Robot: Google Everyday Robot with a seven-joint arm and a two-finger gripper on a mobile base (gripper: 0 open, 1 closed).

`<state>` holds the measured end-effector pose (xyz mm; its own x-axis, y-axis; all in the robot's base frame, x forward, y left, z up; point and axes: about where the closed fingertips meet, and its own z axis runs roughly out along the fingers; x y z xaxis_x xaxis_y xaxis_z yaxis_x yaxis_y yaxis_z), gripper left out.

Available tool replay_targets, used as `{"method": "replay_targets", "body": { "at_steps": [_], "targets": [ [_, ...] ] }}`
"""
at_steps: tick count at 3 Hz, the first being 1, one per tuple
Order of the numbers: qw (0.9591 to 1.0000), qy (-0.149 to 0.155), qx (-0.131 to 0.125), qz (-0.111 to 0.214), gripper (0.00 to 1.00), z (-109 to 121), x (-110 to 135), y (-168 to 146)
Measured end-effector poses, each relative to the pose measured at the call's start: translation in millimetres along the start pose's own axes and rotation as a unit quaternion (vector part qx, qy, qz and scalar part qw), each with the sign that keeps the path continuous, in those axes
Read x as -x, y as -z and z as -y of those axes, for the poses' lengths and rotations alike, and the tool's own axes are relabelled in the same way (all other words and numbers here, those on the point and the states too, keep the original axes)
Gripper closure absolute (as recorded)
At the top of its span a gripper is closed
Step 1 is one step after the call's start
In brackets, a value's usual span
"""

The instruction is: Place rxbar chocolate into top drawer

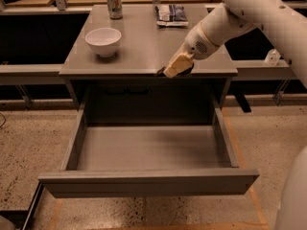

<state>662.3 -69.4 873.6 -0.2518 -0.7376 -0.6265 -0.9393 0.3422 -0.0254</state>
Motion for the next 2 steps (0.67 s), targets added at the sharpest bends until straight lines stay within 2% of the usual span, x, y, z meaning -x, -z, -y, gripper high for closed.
{"method": "replay_targets", "body": {
  "at_steps": [1,2],
  "targets": [
    [0.9995,0.004,0.004,-0.032,1.00,-20.9,-17.8,-13.4],
    [0.9982,-0.016,0.008,-0.057,1.00,-41.0,-51.5,-39.9]
  ]
}}
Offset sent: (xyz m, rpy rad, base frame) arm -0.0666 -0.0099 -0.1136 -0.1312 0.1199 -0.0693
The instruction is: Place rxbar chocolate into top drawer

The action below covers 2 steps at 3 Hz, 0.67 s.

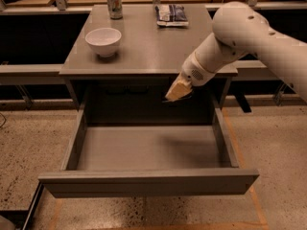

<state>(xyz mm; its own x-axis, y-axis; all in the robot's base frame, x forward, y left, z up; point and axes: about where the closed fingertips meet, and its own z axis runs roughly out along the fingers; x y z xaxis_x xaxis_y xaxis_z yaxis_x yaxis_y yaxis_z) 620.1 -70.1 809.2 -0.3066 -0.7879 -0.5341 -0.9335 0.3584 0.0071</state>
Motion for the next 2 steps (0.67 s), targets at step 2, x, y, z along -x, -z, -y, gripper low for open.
{"method": "replay_targets", "body": {
  "at_steps": [2],
  "targets": [
    [0.9959,-0.065,0.054,-0.035,1.00,-34.9,-71.4,-58.0]
  ]
}}
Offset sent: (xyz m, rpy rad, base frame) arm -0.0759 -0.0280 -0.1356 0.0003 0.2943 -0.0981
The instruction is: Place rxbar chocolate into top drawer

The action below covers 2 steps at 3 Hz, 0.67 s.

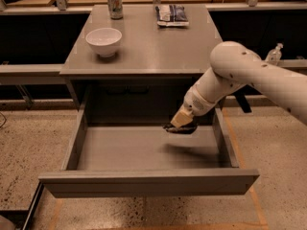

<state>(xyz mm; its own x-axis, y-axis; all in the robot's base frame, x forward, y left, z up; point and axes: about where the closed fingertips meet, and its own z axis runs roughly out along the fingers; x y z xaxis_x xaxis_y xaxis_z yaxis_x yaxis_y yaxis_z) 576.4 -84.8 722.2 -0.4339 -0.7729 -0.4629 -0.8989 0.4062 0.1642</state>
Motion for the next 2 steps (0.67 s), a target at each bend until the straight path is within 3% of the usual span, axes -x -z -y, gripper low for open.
{"method": "replay_targets", "body": {
  "at_steps": [1,2],
  "targets": [
    [0.9990,-0.037,0.024,-0.001,1.00,-12.3,-29.2,-19.3],
    [0.9973,-0.067,0.030,0.005,0.82,-17.3,-45.6,-29.1]
  ]
}}
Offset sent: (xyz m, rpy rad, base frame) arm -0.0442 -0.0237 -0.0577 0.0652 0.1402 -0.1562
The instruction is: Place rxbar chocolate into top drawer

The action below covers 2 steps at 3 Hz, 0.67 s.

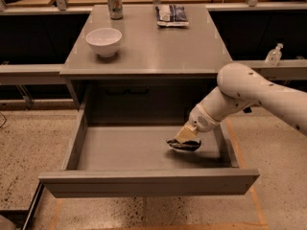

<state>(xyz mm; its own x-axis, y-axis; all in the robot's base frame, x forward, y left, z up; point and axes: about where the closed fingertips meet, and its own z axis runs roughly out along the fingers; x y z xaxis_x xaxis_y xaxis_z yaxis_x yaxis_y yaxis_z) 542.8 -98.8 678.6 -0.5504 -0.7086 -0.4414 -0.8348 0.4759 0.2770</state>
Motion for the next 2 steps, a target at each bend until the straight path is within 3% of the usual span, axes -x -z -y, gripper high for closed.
{"method": "replay_targets", "body": {
  "at_steps": [1,2],
  "targets": [
    [0.9995,-0.013,0.003,0.029,0.58,2.0,3.2,1.1],
    [0.9996,-0.012,0.005,0.027,0.36,1.1,3.1,-0.8]
  ]
}}
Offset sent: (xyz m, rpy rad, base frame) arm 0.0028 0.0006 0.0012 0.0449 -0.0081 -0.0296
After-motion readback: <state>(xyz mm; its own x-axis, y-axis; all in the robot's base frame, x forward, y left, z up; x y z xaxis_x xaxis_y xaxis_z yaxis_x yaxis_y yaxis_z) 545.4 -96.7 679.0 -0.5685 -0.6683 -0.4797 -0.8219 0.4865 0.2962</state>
